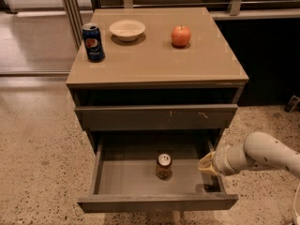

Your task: Pick orange can from middle drawer and place on counter

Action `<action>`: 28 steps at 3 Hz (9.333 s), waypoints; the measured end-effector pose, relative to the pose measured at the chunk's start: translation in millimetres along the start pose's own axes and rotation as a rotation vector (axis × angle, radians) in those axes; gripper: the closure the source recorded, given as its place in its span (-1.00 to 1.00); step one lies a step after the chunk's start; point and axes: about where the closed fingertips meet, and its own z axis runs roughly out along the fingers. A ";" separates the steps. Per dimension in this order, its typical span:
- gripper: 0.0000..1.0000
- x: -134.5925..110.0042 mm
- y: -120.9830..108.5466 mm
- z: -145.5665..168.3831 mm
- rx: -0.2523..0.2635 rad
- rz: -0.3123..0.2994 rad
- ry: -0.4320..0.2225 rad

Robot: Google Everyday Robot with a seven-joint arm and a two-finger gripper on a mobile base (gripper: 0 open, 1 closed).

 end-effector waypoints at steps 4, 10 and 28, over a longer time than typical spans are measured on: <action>-0.82 -9.0 -8.4 62.0 -0.021 -0.038 -0.227; -0.44 -82.8 7.5 170.8 -0.157 -0.222 -0.329; 1.00 -355.1 -148.6 -249.8 0.096 -0.087 -0.237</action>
Offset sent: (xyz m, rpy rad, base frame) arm 0.0169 0.0233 -0.0343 0.2058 -0.0772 0.0263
